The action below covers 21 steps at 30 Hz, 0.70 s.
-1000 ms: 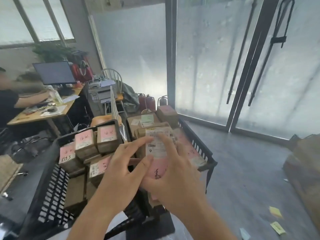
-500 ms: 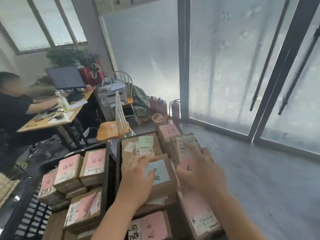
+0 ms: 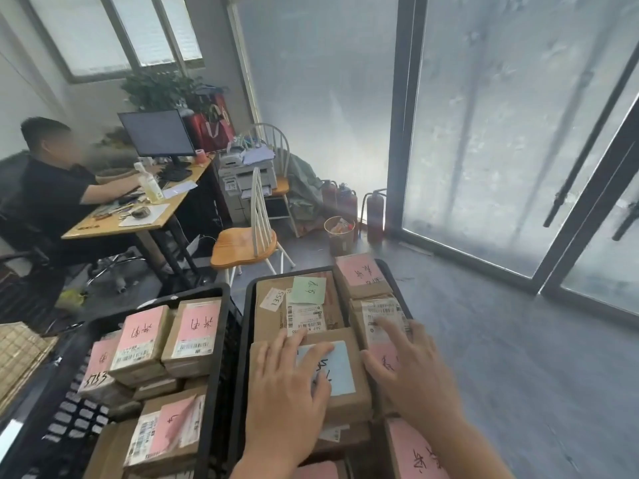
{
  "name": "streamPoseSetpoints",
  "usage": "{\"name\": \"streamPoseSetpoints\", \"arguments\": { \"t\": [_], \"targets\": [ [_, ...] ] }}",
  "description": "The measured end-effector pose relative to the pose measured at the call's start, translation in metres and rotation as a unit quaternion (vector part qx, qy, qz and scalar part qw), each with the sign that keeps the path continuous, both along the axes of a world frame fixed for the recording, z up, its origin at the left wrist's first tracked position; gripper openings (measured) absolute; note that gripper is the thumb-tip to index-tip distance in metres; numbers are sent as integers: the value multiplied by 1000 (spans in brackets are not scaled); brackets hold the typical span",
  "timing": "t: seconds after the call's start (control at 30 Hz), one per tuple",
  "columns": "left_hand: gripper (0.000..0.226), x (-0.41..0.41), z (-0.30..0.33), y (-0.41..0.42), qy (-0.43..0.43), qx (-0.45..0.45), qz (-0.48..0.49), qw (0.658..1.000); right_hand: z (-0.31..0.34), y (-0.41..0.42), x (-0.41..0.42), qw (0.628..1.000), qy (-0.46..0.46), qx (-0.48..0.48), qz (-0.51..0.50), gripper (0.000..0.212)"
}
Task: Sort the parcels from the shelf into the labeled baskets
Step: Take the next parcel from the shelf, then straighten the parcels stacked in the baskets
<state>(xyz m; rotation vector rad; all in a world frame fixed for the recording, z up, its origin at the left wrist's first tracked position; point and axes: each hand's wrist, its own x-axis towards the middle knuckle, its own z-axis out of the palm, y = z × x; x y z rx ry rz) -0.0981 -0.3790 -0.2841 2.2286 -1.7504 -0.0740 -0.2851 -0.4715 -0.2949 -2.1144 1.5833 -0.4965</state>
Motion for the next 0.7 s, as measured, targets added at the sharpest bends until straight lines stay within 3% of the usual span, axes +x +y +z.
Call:
{"name": "streamPoseSetpoints", "arguments": {
  "t": [0.17,0.33,0.57,0.7],
  "targets": [
    [38,1,7,1,57,4,4,998,16,1,-12,999,-4,-38,7,60],
    [43,2,26,6,122,-58,38,990,52,-4,-11,993,-35,-111,26,57],
    [37,11,60,42,132,-121,88,980,86,26,32,971,-73,-144,174,64],
    [45,26,75,94,118,-135,134,975,95,70,67,952,-84,-140,258,67]
  ]
}}
